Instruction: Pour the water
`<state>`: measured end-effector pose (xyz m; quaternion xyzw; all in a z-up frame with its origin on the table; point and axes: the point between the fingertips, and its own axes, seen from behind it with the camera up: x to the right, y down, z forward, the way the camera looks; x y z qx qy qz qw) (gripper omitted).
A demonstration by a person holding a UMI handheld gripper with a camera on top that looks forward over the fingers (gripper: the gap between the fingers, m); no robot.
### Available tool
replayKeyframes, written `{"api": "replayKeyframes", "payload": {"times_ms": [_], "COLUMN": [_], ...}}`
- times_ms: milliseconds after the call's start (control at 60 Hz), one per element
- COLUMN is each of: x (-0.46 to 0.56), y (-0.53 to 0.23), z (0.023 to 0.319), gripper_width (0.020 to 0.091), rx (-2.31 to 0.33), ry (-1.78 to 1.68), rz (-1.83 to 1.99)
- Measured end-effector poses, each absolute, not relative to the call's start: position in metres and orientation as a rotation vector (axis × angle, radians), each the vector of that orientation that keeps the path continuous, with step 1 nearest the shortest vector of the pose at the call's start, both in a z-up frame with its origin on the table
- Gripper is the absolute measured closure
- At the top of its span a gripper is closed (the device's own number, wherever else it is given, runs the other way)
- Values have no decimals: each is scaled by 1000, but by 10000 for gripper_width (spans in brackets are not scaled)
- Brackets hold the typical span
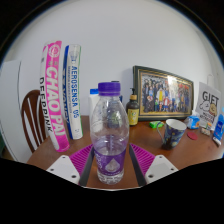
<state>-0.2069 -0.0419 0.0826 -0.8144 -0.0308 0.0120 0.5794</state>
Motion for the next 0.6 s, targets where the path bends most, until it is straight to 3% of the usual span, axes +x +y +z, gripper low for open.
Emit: {"api": "replayKeyframes", "payload": {"times_ms": [83, 250, 400, 600], "x": [-212, -214, -218, -219], "y": [-34, -31, -29, -13], "z": [84, 85, 97, 165], "gripper_width": [610, 750, 776, 778], "rx": [-1873, -1865, -1879, -1838], "ry": [-98, -119, -126, 172], "rz": [20, 2, 17, 420]}}
